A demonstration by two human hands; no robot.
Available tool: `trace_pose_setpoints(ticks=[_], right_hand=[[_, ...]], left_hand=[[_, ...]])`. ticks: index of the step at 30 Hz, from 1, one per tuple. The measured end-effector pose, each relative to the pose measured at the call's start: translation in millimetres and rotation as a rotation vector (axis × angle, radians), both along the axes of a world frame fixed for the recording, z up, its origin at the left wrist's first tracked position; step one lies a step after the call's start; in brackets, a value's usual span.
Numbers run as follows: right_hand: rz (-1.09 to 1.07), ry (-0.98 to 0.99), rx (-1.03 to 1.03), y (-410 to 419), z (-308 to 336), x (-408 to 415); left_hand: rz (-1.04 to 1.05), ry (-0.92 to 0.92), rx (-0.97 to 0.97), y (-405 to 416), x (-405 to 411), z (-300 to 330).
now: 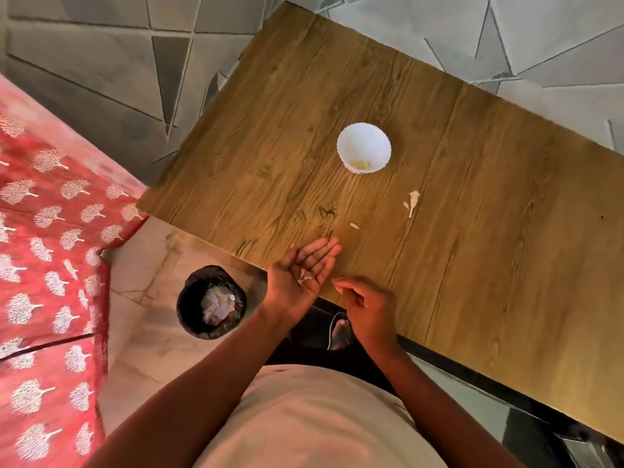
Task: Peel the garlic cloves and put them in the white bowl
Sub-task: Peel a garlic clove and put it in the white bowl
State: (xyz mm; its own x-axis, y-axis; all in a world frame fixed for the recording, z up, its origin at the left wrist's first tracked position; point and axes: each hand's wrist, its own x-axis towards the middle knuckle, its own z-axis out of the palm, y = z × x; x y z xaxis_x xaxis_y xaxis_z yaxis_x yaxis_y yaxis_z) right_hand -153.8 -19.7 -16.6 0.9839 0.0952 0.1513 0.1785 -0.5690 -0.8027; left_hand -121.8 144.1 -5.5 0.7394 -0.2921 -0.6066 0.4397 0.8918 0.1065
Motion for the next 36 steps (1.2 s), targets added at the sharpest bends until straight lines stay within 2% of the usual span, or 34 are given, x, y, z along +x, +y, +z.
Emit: trace_pose_setpoints(ticks=[6, 12, 16, 21, 26, 29, 32, 36], right_hand=[[0.130, -0.036, 0.163, 36.8, 29.1, -6.5], [0.424, -0.019, 0.167, 69.0, 15.9, 0.3], [0.549, 0.013, 0.114, 92.7, 1.3, -2.6], [0.644, 0.172, 0.099, 137.3, -49.9, -15.2], [0.629, 0.371, 0.065, 201.2, -161.2, -20.3], [0.689, 0.424, -0.001, 244.8, -259.1, -21.7], [0.813, 0.395, -0.088, 284.0, -349.2, -15.3], [1.045, 0.244, -0.130, 323.2, -448.5, -13.5]], left_hand=[[0.257, -0.003, 0.000, 1.2, -32.6, -1.8], [0.424, -0.054, 0.006, 7.4, -58.3, -7.7], [0.569, -0.018, 0.009, 29.3, -74.8, -34.3], [0.747, 0.094, 0.032, 69.0, -98.9, -94.4], [0.892, 0.196, 0.106, 117.9, -126.7, -224.6], [0.956, 0.242, 0.099, 151.1, -136.2, -332.0], [0.970, 0.301, 0.117, 186.8, -137.4, -427.0], [0.966, 0.422, 0.176, 231.9, -138.1, -533.3]])
